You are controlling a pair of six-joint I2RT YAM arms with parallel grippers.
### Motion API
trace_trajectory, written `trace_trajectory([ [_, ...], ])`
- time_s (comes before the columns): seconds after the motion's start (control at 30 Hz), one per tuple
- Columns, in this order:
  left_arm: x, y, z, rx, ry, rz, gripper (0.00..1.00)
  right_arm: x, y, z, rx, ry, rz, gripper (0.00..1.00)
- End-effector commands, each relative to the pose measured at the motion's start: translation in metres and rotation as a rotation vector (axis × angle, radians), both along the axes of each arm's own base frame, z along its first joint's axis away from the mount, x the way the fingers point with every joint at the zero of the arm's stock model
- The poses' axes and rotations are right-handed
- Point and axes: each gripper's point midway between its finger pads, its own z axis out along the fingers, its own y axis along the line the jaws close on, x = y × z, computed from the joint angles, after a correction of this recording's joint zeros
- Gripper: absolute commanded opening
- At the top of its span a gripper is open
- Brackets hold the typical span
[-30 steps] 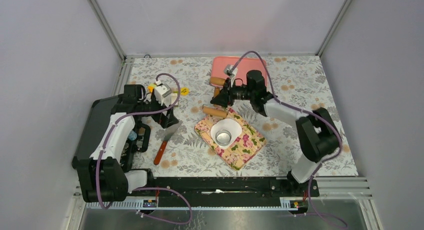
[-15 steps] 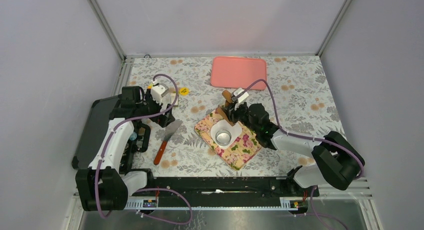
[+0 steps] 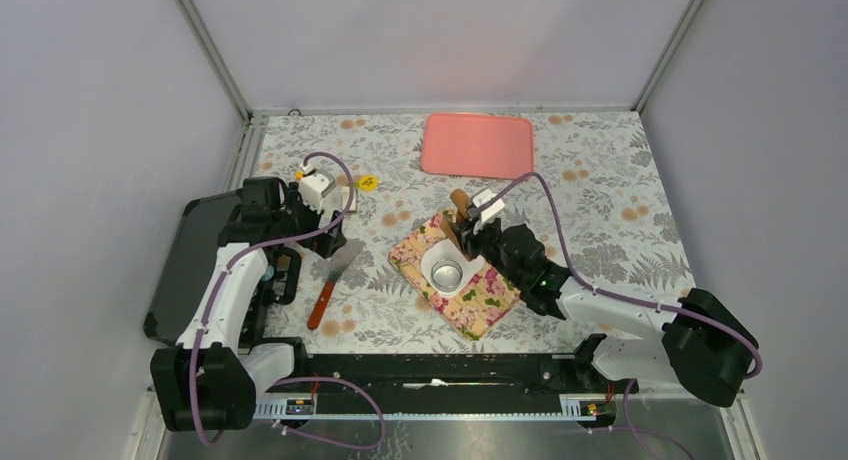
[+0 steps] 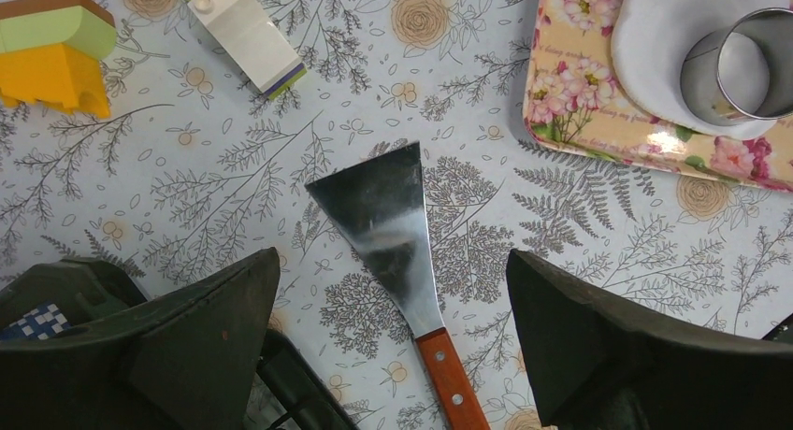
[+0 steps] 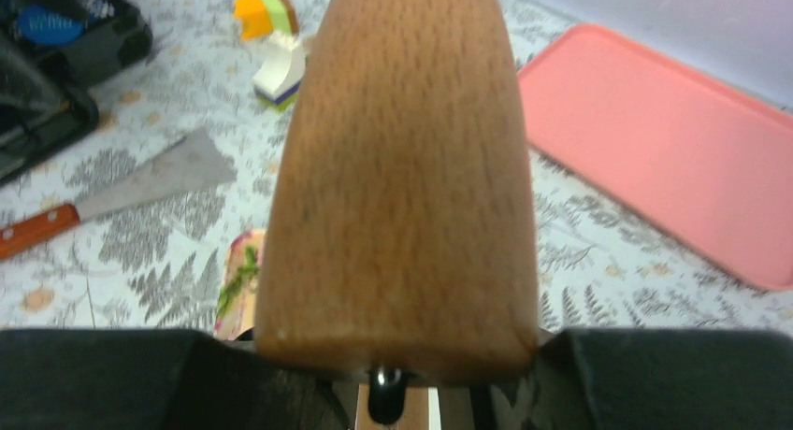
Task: Roll out the dumpling wrappers from the dough
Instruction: Press the dumpling wrapper on the work surface.
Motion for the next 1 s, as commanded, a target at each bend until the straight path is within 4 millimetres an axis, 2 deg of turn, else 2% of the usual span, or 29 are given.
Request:
trace_trajectory([
  [0.0,0.007,0.004,0.000,0.004,-0.011,0.025,0.99,-0.026,0.021,0.000,0.031,-0.031,0.090,0.00],
  [0.1,0.006,0.005,-0.003,0.010,-0.002,0.028,0.99,-0.042,0.035,-0.003,0.018,-0.026,0.154,0.00],
  [0.2,0.005,0.005,-0.001,0.011,-0.008,0.029,0.99,-0.048,0.040,-0.014,0.006,-0.001,0.169,0.00],
  [0.43,0.004,0.004,0.000,0.004,-0.014,0.023,0.99,-0.045,0.041,-0.033,-0.018,0.010,0.147,0.00],
  [0.63,0.004,0.001,0.004,-0.008,-0.024,0.010,0.99,-0.049,0.030,-0.067,-0.088,0.047,0.141,0.00],
  [0.77,0.004,-0.001,0.008,-0.015,-0.033,0.001,0.99,-0.061,0.016,-0.093,-0.148,0.097,0.156,0.00],
  [0.97,0.005,-0.003,0.014,-0.024,-0.047,-0.011,0.99,-0.073,0.002,-0.119,-0.227,0.153,0.170,0.00],
])
